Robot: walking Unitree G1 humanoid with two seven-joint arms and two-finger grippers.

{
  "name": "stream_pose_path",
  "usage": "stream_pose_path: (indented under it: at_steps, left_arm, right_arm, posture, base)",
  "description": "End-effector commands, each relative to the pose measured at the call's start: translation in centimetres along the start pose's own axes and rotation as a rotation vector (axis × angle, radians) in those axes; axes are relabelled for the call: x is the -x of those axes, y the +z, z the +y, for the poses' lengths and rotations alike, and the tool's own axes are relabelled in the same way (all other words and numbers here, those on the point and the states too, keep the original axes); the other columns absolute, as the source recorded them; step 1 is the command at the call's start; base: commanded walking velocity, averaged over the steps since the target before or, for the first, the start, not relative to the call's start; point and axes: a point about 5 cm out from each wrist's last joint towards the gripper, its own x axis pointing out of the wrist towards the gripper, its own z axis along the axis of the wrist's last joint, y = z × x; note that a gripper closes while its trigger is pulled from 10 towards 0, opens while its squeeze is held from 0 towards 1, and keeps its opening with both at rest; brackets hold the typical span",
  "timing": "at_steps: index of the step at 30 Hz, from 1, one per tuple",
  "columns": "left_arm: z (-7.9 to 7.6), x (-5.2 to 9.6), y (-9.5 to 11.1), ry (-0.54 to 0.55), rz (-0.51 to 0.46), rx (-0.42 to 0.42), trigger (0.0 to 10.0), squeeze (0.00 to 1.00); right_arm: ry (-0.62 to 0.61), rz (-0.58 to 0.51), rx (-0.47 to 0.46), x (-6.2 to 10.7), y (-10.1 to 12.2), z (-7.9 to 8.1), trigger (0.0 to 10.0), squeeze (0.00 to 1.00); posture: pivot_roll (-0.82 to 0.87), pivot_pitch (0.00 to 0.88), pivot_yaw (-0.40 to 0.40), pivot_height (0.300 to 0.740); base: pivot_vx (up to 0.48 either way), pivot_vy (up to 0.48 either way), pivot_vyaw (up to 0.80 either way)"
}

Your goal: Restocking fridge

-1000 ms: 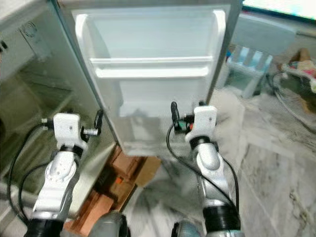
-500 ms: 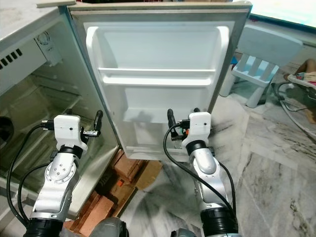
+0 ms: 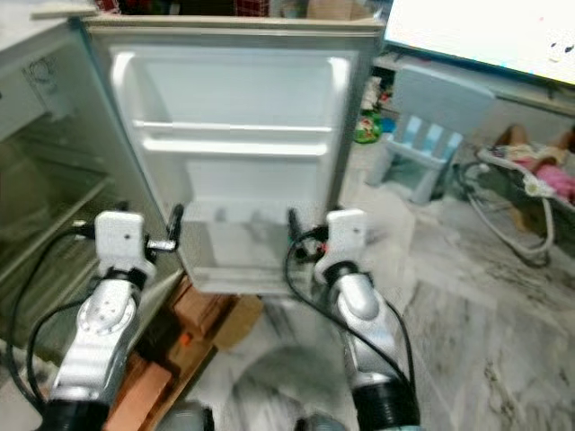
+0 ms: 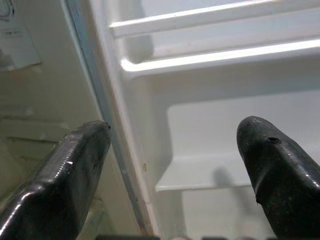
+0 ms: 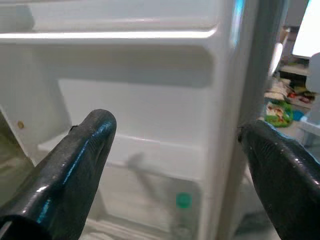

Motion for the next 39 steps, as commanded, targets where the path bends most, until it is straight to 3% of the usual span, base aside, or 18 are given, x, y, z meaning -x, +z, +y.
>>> stream_pose_path:
  at_steps: [1, 16, 28, 36, 39]
  left_arm:
    - [-0.7, 0.0, 0.1, -0.018, -0.002, -0.004, 10.0, 0.0]
    - [-0.3, -0.3, 0.2, -0.011, 0.001, -0.055, 10.0, 0.0]
    - [2.2, 1.2, -1.7, 0.085, 0.092, -0.075, 10.0, 0.0]
    - [1.6, 1.2, -1.6, 0.068, 0.088, -0.043, 10.0, 0.0]
    - [1.1, 1.5, -1.8, 0.042, 0.103, -0.009, 10.0, 0.0]
  right_arm:
    - [-0.009, -0.027, 0.023, 0.1, 0.7, -0.7, 10.0, 0.0]
    - [-0.01, -0.049, 0.023, -0.3, 1.2, -0.8, 10.0, 0.0]
    - [-0.096, -0.047, 0.04, 0.8, 0.8, -2.5, 10.0, 0.0]
    - [-0.121, -0.032, 0.035, 0.6, 0.6, -2.9, 10.0, 0.0]
    - [-0.055, -0.005, 0.0, 0.7, 0.2, -2.3, 10.0, 0.0]
  posture:
    - [0.07, 0.0, 0.009, 0.74]
    - [0.08, 0.0, 0.009, 0.74]
    - [0.07, 0.0, 0.013, 0.74]
    - [0.08, 0.0, 0.01, 0.74]
    - [0.08, 0.0, 0.008, 0.74]
  base:
    - [0.0, -0.48, 0.8]
    - [0.019, -0.239, 0.8]
    - [0.332, -0.342, 0.62]
    - [0.185, -0.399, 0.0]
    - [0.0, -0.48, 0.0]
